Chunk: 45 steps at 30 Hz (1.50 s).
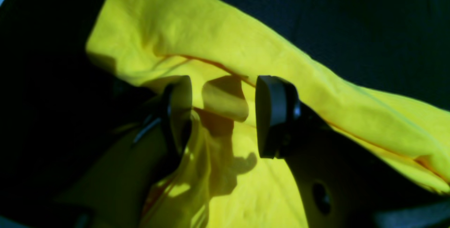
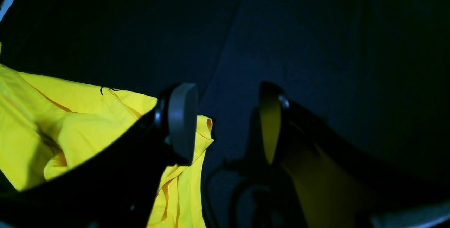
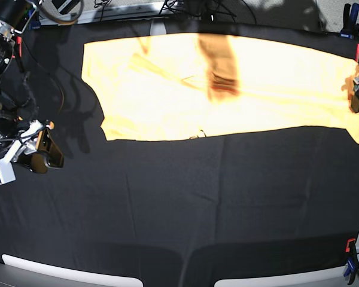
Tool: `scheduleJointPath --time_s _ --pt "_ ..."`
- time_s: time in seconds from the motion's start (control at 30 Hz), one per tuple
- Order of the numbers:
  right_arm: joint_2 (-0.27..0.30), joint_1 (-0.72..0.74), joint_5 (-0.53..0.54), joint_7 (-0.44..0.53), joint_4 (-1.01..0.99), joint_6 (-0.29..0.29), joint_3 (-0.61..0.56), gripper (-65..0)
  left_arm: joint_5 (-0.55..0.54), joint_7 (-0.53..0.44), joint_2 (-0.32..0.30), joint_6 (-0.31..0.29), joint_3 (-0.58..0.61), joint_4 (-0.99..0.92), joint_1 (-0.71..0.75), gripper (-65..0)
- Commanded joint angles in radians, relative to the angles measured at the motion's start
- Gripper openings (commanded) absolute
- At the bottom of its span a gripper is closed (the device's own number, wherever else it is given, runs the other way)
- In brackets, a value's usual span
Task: Layout the t-shirt on the table in an organized manner, then fold the t-shirt properly
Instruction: 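Pull both shirt side edges apart with both grippers to straighten it, then lift the shirt side edges and fold them inward with both grippers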
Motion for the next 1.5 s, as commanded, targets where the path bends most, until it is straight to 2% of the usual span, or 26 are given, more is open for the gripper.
scheduleJointPath --time_s 0.0,0.1,0.2,0.3,0.4,0.5,0.6,0.7,0.77,0.83,0.93,1.33,1.47 --pt "0.027 0.015 0.009 0.016 0.014 0.006 0.019 -37.2 -0.016 -0.023 -0.015 -0.007 -0.006 0.017 -0.011 -37.9" --pt "0.027 0.015 0.012 0.014 0.014 0.005 0.019 -37.2 -0.016 -0.011 -0.011 0.008 -0.006 0.018 -0.027 -37.9" --pt "0.024 0.011 0.039 -0.005 0.014 0.004 0.019 -37.2 0.011 0.075 -0.010 0.014 -0.006 0.017 -0.072 -37.9" --pt "0.025 0.008 0.053 -0.005 0.014 0.004 0.018 -37.2 0.071 0.135 -0.007 0.066 -0.005 0.016 -0.109 -37.9" --pt "0.024 0.006 0.052 -0.005 0.014 0.004 0.018 -37.2 0.098 0.142 0.004 0.069 -0.005 0.016 -0.119 -37.9" --pt "0.024 0.006 0.052 -0.005 0.014 0.004 0.018 -37.2 0.141 0.141 0.026 0.111 -0.004 0.013 -0.119 -37.9" --pt "0.024 0.007 0.053 -0.005 0.014 0.004 0.018 -37.2 0.194 0.108 0.037 0.113 -0.004 0.013 -0.119 -37.9" --pt "0.024 0.007 0.052 -0.005 0.014 0.004 0.018 -37.2 0.186 0.069 0.026 0.090 -0.004 0.021 -0.123 -37.9" --pt "0.025 0.007 0.053 -0.005 0.014 0.004 0.018 -37.2 0.186 0.069 -0.002 0.090 -0.004 0.031 -0.130 -37.9" --pt "0.025 0.007 0.052 -0.005 0.014 0.004 0.018 -37.2 0.196 0.084 -0.039 0.087 -0.004 0.036 -0.145 -38.0" --pt "0.024 0.007 0.051 -0.005 0.014 0.004 0.018 -37.2 0.127 0.124 -0.076 0.087 -0.004 0.034 -0.152 -39.0" --pt "0.024 -0.062 0.064 -0.005 0.014 0.003 0.018 -37.2 0.113 0.128 -0.075 0.087 -0.004 0.034 -0.154 -38.9" --pt "0.019 -0.072 0.089 -0.005 0.014 0.003 0.017 -37.2 0.007 0.154 -0.075 0.085 -0.004 0.035 -0.155 -38.9"
